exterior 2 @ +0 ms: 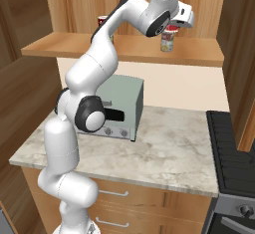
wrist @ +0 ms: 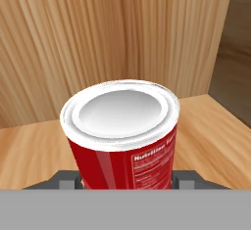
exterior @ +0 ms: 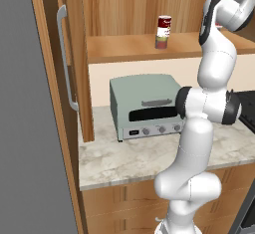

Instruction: Stack two cans on top of the other two cans in the cabinet.

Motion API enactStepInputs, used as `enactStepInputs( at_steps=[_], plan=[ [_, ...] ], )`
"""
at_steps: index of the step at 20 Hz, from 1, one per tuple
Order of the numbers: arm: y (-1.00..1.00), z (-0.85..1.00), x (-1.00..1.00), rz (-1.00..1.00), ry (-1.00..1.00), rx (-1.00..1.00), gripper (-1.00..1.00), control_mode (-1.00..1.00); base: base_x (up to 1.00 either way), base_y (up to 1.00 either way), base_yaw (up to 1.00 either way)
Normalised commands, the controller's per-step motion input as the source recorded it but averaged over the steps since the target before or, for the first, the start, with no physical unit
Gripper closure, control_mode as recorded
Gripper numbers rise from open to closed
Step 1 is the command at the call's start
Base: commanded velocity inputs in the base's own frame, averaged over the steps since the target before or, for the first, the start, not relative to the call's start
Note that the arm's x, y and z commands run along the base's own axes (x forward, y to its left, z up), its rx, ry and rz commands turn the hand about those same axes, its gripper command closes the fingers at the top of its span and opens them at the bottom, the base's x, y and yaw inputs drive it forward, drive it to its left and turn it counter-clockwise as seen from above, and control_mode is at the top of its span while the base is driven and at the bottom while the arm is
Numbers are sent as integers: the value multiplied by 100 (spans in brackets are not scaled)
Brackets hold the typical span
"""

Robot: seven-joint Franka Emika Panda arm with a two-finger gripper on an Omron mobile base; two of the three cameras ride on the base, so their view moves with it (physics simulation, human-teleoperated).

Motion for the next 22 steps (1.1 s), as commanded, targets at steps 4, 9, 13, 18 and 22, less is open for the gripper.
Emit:
enactStepInputs(
  at_steps=[4, 9, 13, 18, 22],
  plan=[
    [2, 4, 0, 0, 0, 0, 100, -100, 0, 0, 0],
    [4, 6, 0, 0, 0, 0, 100, -100, 0, 0, 0],
    [4, 0, -3, 0, 0, 0, 100, -100, 0, 0, 0],
    [6, -1, -2, 0, 1, 0, 100, -100, 0, 0, 0],
    [9, -2, 0, 0, 0, 0, 100, -100, 0, 0, 0]
  ],
)
